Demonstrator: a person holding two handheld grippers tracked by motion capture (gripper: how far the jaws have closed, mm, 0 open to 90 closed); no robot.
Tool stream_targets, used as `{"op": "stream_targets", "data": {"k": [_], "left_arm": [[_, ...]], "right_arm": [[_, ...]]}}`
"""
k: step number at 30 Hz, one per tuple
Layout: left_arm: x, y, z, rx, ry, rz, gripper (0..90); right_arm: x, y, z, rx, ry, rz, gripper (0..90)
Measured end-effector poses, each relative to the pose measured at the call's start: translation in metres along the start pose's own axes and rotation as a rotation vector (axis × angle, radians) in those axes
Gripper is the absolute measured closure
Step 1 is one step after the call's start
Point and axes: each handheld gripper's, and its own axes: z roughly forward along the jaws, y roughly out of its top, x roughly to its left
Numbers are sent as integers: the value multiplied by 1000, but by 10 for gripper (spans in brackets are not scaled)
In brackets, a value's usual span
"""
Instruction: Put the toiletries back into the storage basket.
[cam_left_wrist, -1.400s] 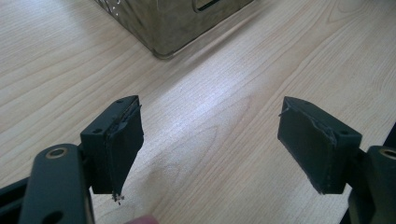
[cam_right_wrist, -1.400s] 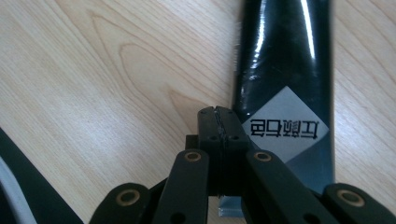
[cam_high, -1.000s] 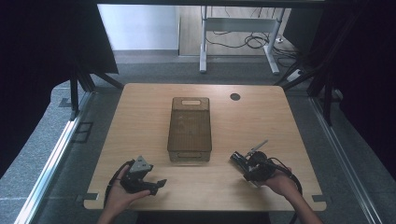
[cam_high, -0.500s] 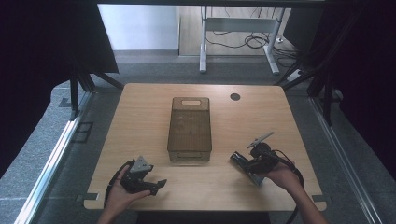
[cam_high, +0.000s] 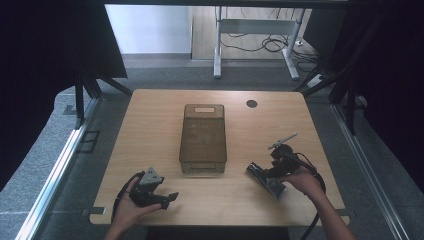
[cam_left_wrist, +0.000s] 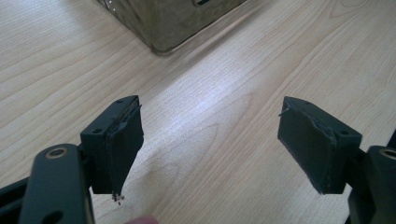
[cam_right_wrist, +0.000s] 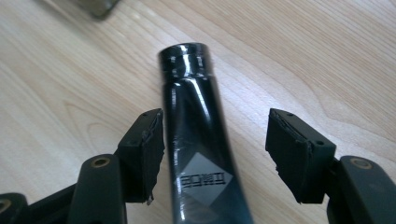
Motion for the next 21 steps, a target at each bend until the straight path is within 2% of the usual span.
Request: {"op": "stream_targets", "data": {"k": [5,21], "left_arm": [[1,0,0,2,0,-1,225],[-1,0,2,10,-1,1,223]], "right_arm": [[-7,-1,5,12,4,27,370],[-1,-2,25,86,12,2,340]]}}
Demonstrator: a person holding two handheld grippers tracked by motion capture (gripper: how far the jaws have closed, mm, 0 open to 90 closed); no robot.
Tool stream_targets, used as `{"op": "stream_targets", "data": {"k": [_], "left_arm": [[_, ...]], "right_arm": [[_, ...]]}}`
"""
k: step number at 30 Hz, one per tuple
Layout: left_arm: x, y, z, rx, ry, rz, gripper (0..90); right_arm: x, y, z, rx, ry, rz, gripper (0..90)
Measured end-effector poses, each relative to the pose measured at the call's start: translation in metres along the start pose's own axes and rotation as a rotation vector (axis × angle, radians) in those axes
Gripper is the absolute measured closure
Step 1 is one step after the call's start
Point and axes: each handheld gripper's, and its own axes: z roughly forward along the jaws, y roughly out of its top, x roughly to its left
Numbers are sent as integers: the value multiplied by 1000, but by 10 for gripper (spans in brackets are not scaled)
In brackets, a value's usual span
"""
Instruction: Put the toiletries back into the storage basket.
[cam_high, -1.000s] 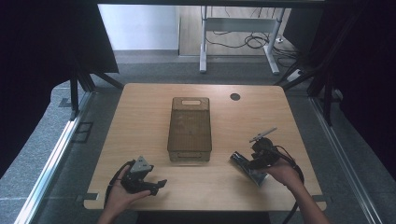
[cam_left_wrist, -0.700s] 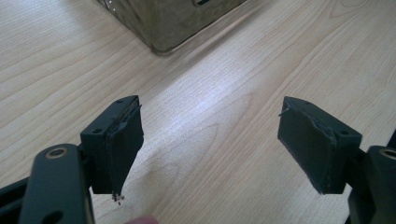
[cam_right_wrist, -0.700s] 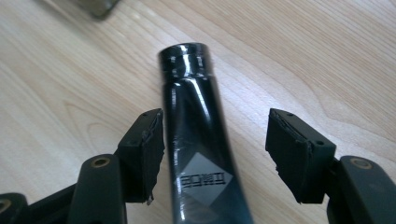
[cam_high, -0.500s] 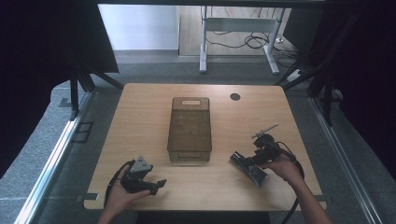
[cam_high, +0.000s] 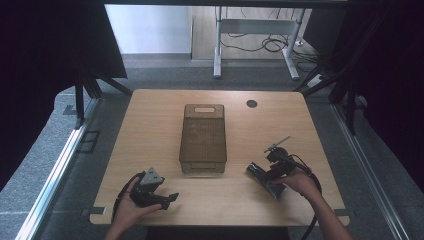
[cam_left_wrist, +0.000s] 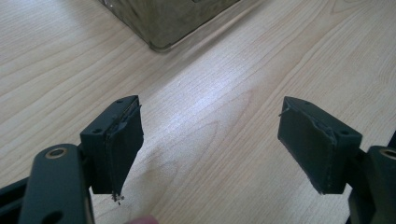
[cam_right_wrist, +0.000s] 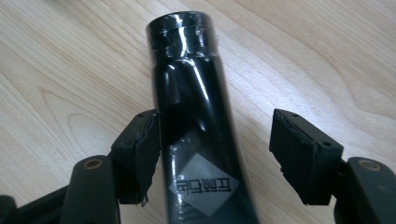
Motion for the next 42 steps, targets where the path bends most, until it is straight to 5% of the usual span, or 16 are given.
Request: {"op": "stream_targets", "data": {"k": [17,42], "left_arm": [[0,0,0,7,0,-3,221],[-2,1,1,8,-5,7,221]], "right_arm": [[13,3,24,80,-42,-48,337],[15,6,23,103,-47,-68,456]]}}
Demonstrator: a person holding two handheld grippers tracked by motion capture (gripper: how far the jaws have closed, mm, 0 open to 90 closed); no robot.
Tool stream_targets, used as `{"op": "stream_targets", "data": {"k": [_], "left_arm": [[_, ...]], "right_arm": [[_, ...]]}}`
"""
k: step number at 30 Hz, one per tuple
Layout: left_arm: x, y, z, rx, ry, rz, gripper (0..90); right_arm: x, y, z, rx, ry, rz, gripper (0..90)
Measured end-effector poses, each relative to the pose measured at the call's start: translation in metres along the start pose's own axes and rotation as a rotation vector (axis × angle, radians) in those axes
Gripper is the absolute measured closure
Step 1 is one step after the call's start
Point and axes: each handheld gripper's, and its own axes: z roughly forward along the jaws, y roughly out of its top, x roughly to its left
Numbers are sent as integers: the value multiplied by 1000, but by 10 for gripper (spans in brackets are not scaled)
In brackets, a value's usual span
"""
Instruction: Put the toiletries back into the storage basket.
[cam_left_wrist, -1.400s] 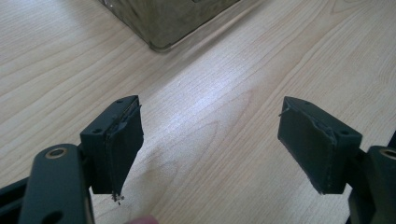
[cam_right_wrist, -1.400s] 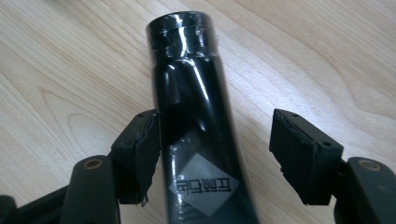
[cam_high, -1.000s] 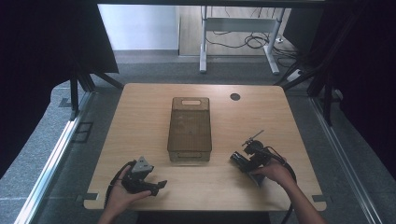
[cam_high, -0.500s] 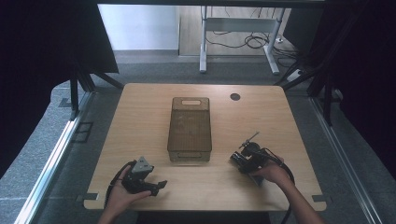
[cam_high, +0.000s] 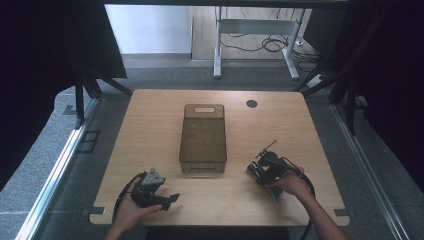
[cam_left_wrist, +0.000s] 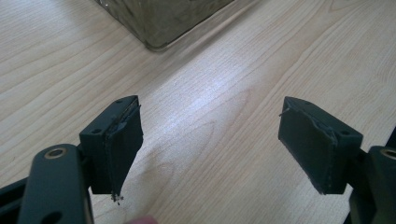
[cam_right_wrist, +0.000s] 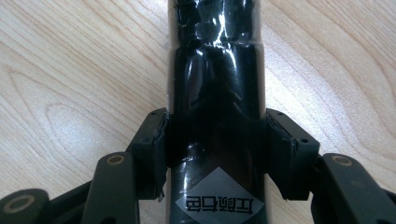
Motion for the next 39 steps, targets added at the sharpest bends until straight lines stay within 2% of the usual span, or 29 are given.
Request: {"op": "stream_targets", "data": {"k": [2,5,17,21,29,39], "left_arm": [[0,0,0,-1,1,-1,221],[1,0,0,-2,3,-3,221],[1,0,-2,-7,6,-7,221],[2,0,-2,-7,6,-6,221],[2,0,-5,-15,5,-6,220],[3,0,-5,-14,6,-5,220]], "right_arm": [[0,0,0,-1,1,4,457],[-4,2,-3,-10,35,30,461],[-6,9,-21,-20,42,35,462],[-6,12,-27,-32,56,44,463],[-11,20,-42,-77,104,101,465],[-11,31,-57,-102,134,110,465]]}}
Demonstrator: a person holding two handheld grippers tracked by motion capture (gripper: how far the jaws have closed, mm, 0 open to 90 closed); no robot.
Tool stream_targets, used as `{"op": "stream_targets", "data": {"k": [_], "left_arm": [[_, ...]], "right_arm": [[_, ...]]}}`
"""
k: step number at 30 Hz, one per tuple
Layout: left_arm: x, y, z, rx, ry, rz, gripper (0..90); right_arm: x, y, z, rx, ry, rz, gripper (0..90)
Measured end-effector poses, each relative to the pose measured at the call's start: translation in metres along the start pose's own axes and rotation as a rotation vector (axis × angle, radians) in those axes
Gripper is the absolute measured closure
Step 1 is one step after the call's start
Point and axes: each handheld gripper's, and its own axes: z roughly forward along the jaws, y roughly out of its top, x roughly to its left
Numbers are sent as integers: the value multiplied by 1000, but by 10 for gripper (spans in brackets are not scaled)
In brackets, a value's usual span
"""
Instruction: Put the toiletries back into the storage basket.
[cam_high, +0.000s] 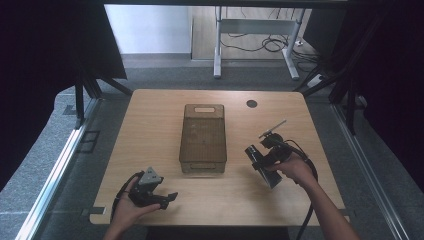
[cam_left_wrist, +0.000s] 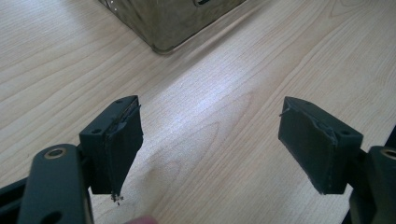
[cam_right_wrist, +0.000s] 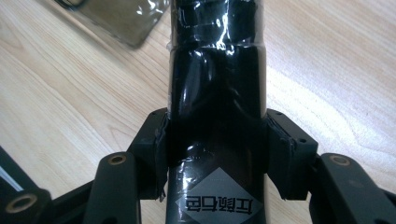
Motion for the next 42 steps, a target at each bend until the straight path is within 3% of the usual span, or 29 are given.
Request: {"op": "stream_targets", "data": {"k": [14,42], "left_arm": [[2,0,-2,-6,2,-3,220],[4,-1,-3,-10,-4,-13,219]], "right_arm": [[4,22,-11,-21,30,4,467],[20,72,-23,-68,46,-9,469]]}}
